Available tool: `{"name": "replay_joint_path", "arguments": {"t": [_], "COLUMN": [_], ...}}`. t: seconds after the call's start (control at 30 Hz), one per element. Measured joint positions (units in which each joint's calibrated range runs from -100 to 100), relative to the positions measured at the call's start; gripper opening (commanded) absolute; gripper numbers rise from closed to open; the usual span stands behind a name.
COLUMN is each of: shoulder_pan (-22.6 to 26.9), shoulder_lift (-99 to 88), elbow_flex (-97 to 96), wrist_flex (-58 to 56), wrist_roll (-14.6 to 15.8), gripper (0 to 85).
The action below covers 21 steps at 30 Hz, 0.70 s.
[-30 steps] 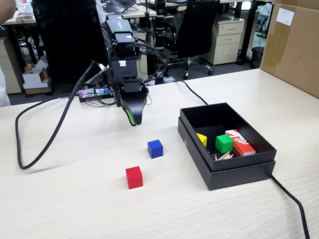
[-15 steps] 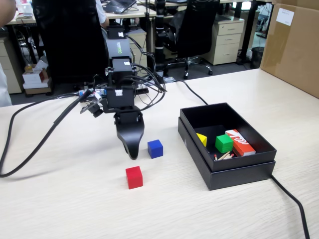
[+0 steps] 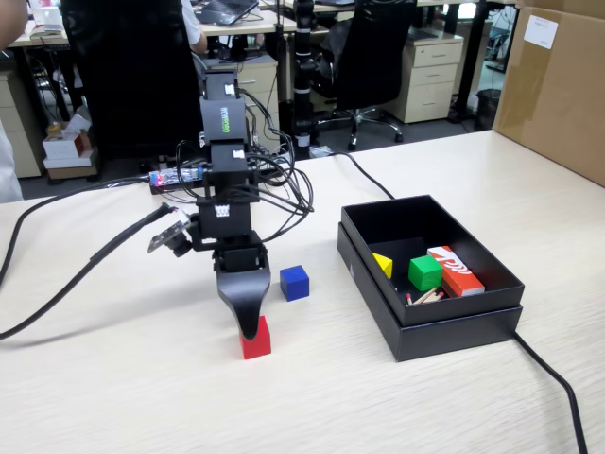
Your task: Put the red cube on top of the blue cube
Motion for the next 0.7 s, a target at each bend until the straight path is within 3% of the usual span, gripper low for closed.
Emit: {"name": "replay_joint_path", "arguments": {"t": [0.6,0.7], "shoulder_pan": [0.54,0.68], "shoulder_lift": [5.31,5.70], "elbow_flex": [4.38,4.47], "wrist_flex": [0.00,0.00], "wrist_roll": [-0.49,-1.42], "gripper": [45.3,41.9]}}
